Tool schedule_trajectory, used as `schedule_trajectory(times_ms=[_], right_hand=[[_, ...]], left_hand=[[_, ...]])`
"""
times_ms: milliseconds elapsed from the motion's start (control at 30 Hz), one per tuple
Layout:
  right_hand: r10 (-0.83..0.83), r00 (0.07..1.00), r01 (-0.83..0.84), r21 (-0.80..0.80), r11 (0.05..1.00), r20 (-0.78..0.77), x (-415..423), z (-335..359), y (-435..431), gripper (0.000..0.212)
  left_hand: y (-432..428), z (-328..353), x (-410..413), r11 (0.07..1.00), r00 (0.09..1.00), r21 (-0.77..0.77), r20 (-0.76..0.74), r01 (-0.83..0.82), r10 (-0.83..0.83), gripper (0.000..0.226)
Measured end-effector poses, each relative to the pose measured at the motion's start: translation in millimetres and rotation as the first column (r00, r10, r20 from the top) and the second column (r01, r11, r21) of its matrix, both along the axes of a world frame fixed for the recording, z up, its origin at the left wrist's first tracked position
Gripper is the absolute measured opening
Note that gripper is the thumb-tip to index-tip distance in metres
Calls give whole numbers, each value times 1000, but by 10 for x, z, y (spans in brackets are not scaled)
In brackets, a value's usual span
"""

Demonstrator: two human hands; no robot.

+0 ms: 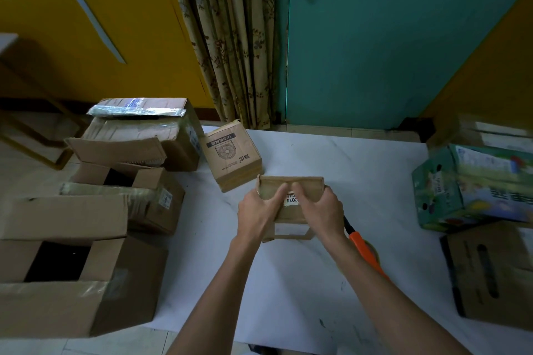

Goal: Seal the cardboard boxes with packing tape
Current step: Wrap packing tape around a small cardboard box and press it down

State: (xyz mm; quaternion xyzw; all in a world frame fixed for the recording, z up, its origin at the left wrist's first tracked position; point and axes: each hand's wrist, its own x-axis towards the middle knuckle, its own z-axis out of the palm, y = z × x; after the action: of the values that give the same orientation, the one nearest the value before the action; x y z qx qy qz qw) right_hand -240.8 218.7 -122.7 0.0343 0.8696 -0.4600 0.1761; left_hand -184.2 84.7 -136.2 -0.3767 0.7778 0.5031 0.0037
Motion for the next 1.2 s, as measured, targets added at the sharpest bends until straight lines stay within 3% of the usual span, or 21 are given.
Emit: schedule_trajectory(times_ms=[100,367,467,533,567,633,733,867,1067,1200], right_hand=[[-4,999,4,-7,1000,32,7,2,-24,49],[48,993,-33,140,990,-108,-16,-62,-16,43],[1,997,2,45,999,-80,-4,-61,12,44],[-28,1000,28,-122,992,5,35,-50,54,34],[-25,998,35,-205,978,50,60,-68,82,26],[-10,993,47,-317,947,117,125,-134,114,41],[-15,994,51,-338,940,109,130,-207,107,46],[-12,1000,19,-274,962,24,113,-154,135,31],[14,992,-25,-82,996,-129,183,-38,136,27],[49,997,-52,-61,997,-54,163,18,160,30]], left_hand=[[-29,-6,-16,1000,996,-7,88,-7,7,73],[-6,-25,-19,996,999,-85,42,-27,31,60],[-27,-21,-30,995,998,-98,44,-30,34,64],[-25,-24,-27,995,997,-84,44,-55,59,65],[-32,-38,-24,996,996,-47,24,-81,83,66],[-47,-26,12,982,991,143,-35,-123,129,64],[-24,-51,102,943,990,333,-119,-28,72,50],[50,-81,128,966,983,256,-180,18,29,48],[10,-107,117,999,998,22,-39,40,-39,66],[59,-29,77,998,999,-46,-3,49,-49,53]])
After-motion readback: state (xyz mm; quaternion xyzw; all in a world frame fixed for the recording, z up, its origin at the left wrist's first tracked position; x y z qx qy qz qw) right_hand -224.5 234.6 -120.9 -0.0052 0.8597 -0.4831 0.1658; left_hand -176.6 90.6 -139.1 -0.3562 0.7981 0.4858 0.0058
